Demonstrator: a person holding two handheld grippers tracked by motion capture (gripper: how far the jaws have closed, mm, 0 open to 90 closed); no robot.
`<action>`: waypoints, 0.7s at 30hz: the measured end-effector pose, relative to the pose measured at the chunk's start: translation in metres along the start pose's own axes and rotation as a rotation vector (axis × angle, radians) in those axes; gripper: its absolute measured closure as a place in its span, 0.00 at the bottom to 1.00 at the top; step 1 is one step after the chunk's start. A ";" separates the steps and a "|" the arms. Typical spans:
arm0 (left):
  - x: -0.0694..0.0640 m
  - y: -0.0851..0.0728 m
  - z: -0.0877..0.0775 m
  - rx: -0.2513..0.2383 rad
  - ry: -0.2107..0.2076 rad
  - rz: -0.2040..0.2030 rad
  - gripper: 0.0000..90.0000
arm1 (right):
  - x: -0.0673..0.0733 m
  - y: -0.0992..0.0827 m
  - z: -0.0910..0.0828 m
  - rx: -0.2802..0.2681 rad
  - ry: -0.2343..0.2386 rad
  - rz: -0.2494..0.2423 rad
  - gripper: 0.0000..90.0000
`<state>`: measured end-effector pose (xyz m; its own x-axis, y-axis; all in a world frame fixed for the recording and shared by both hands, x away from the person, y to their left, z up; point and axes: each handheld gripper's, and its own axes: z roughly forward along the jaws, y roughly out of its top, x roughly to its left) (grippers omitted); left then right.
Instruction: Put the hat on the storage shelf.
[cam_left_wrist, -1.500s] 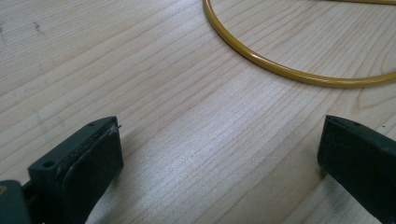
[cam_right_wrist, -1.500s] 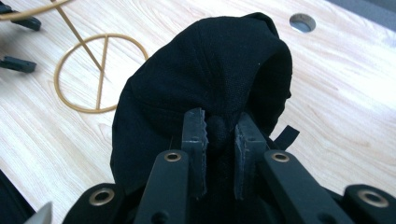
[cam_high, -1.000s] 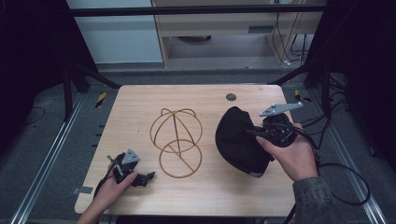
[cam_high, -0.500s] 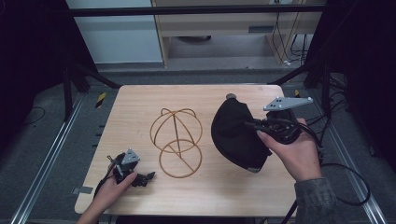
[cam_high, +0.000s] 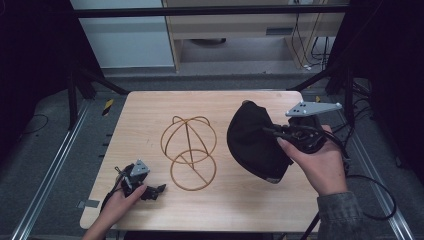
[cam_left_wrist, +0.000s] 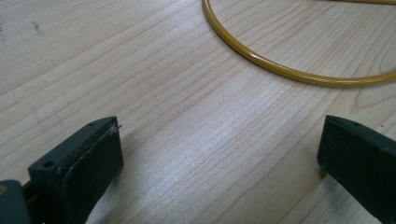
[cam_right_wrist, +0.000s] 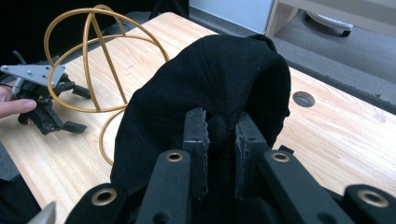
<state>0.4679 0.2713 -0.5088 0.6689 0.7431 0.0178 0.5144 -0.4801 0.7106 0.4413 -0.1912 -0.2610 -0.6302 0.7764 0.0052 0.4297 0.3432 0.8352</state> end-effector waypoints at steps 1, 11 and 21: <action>0.000 0.000 0.000 0.000 0.000 0.000 0.00 | 0.000 0.000 0.000 -0.002 -0.001 -0.001 0.87; 0.000 0.000 0.000 0.000 0.000 0.000 0.00 | 0.002 0.007 -0.005 -0.028 0.005 0.000 0.87; 0.000 0.000 0.000 0.001 0.000 0.000 0.00 | 0.006 0.020 -0.012 -0.063 0.000 -0.013 0.87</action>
<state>0.4679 0.2713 -0.5087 0.6690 0.7430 0.0179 0.5148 -0.4806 0.7100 0.4380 -0.1859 -0.2376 -0.6354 0.7721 -0.0057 0.3803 0.3193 0.8680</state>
